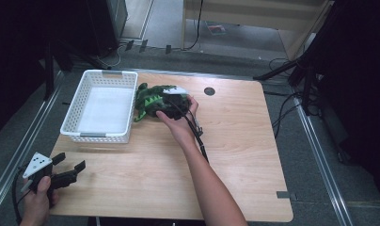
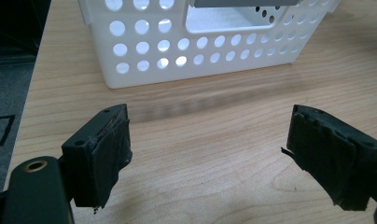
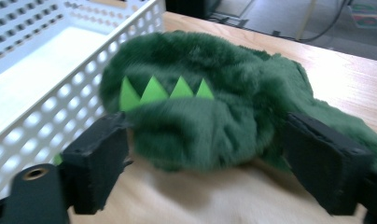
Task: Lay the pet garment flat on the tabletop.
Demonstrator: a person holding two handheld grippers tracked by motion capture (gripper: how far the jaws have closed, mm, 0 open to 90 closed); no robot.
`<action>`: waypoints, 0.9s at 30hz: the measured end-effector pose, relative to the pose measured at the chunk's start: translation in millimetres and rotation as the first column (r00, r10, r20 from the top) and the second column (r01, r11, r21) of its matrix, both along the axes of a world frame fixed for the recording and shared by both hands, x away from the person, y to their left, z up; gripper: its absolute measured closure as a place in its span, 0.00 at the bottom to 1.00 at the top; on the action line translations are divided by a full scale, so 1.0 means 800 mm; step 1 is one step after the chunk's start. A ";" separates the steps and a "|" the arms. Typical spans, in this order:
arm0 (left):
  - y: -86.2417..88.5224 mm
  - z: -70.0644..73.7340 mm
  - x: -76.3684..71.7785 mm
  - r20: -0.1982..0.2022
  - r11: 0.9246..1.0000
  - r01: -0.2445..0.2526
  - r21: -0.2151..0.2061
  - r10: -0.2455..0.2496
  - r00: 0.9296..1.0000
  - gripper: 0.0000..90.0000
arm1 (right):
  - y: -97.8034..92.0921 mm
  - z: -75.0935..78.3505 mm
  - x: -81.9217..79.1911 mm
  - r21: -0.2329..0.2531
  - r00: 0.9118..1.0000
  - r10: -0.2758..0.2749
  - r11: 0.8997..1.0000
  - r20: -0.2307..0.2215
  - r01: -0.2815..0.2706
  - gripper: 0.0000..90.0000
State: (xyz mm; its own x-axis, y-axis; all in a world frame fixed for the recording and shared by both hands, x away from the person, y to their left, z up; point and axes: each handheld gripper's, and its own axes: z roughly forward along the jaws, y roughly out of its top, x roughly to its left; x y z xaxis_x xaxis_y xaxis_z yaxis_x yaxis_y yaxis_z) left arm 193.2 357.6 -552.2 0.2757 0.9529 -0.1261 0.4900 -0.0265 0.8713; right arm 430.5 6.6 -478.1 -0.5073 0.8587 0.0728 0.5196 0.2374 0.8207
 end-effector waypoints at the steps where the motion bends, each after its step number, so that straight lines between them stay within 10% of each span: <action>1: 0.000 0.000 0.000 0.002 1.000 0.000 0.002 0.000 1.000 0.16 | 0.005 -0.002 0.005 -0.001 1.000 -0.021 1.000 -0.001 0.021 0.21; 13: 0.000 0.000 0.000 -0.001 1.000 0.000 -0.007 0.000 1.000 0.16 | 0.050 -0.036 0.051 -0.017 0.991 -0.037 0.999 -0.125 0.036 0.15; 16: 0.001 0.000 0.000 -0.003 1.000 0.002 -0.010 -0.002 1.000 0.16 | 0.055 -0.045 0.055 -0.074 0.989 -0.068 0.996 -0.130 0.058 0.51; 17: 0.001 0.000 0.000 -0.003 1.000 0.002 -0.010 -0.002 1.000 0.16 | 0.055 -0.045 0.055 -0.074 0.989 -0.068 0.996 -0.130 0.058 0.51; 18: 0.001 0.000 0.000 -0.003 1.000 0.002 -0.013 -0.002 1.000 0.16 | 0.052 -0.049 0.057 -0.030 0.984 -0.037 0.999 -0.173 0.033 0.72; 27: 0.001 0.000 0.001 -0.005 1.000 0.000 -0.010 0.000 1.000 0.16 | 0.032 -0.016 0.028 -0.010 0.999 0.043 0.999 -0.001 -0.043 0.85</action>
State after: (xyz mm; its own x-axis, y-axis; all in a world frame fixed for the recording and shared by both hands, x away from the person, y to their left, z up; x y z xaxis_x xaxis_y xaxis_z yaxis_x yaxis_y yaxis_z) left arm 194.0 358.5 -552.3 0.2751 0.9516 -0.1373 0.4942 -0.0175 0.8692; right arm 453.1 32.3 -490.9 -0.5438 0.8368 0.0646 0.5095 0.2679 0.8177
